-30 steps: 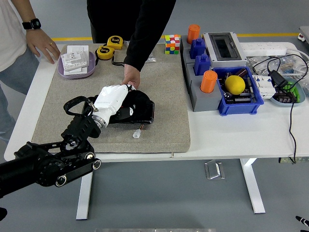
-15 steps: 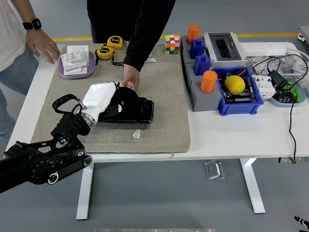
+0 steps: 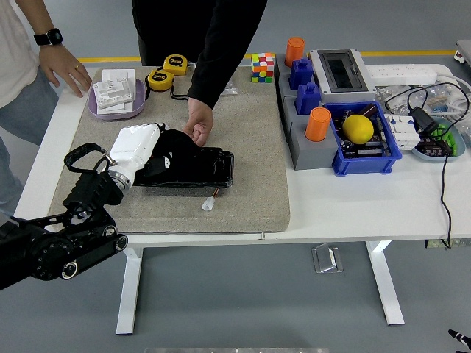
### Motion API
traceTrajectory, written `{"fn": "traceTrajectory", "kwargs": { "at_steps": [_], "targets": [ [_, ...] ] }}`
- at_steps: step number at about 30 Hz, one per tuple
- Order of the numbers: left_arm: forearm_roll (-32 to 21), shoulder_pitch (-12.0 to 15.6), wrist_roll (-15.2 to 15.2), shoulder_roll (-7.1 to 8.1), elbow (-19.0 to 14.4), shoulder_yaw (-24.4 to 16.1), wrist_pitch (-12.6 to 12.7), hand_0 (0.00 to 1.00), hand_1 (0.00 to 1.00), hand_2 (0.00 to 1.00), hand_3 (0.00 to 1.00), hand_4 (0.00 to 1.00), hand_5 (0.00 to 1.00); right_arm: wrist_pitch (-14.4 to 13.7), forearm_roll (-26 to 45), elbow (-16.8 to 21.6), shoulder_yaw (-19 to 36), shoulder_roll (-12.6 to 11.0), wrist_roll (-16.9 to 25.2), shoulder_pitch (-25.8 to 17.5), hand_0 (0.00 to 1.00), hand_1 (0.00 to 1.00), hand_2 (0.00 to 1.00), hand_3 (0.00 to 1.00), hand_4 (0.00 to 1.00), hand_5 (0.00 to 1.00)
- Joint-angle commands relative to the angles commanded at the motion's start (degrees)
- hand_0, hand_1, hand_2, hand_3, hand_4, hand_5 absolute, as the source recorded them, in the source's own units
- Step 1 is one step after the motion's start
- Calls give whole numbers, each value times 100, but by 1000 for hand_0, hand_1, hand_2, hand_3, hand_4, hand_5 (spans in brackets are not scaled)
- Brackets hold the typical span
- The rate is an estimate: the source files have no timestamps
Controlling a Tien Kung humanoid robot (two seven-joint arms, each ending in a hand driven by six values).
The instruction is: Pick the rag up,wipe the panel,place it on the desk
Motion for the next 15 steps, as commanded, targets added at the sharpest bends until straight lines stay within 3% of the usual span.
{"fn": "traceTrajectory", "kwargs": {
  "at_steps": [15],
  "targets": [
    [46,105,-10,280,64,-184,-19,203,154,532,471,112,2,-2,-8,2,57,4,4,-13,765,574,702,612,998,559]
  ]
}}
